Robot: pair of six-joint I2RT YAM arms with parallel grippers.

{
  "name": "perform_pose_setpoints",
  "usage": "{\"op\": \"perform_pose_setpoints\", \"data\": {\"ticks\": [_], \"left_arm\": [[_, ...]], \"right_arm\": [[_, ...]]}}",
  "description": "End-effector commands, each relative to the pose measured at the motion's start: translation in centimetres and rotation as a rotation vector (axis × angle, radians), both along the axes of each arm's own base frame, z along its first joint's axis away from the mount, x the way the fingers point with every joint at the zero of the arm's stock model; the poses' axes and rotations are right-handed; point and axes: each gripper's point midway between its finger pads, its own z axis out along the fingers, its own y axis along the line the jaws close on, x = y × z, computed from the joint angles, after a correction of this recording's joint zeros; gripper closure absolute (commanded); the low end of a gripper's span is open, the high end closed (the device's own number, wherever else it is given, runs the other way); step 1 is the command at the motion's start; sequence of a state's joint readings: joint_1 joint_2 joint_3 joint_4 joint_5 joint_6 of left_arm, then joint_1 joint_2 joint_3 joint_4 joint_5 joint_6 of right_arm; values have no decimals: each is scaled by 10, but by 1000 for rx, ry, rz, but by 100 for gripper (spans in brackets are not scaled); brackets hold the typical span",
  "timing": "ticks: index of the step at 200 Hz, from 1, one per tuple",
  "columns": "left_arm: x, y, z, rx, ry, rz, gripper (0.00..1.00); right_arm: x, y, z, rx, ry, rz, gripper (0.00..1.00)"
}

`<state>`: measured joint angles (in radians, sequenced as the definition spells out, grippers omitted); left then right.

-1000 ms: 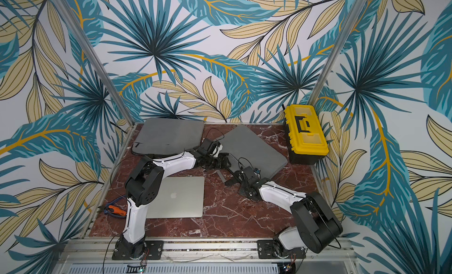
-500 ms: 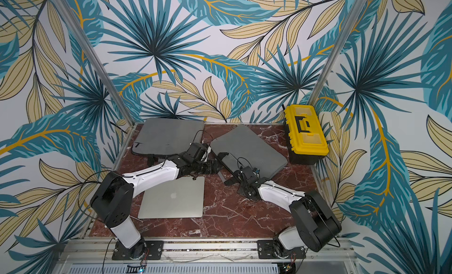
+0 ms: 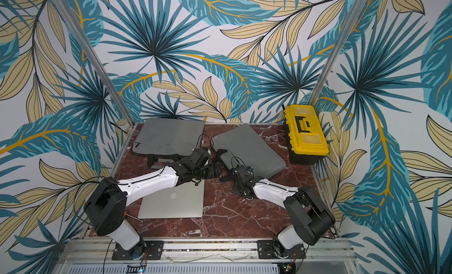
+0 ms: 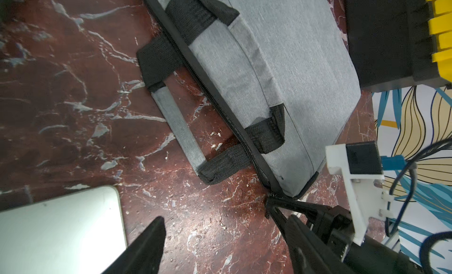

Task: Open the zippered laptop bag and take out the laptop
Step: Unzip the zipper on the zippered laptop bag.

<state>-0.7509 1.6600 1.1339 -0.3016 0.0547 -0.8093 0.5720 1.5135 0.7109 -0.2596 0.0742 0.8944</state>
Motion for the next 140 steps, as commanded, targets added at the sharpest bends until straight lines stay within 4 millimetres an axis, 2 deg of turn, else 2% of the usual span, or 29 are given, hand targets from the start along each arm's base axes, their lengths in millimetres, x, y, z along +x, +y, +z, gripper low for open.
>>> {"op": "perform_pose_setpoints", "data": {"ticks": [1,18,90,140], "left_arm": [[1,-2,-10,0,18,45,23],[5,-13,-6,-43,0,57,26],[-1,-66,-34,-127,84,-16,26],[1,-87,-42,-145,107,-55,26]], "right_arm": [[-7,2,-8,-3,36,7,100],[-8,1,-8,-8,42,10,100],[-4,4,-5,-15,44,34,100],[-3,4,-5,-21,45,37,100]]}}
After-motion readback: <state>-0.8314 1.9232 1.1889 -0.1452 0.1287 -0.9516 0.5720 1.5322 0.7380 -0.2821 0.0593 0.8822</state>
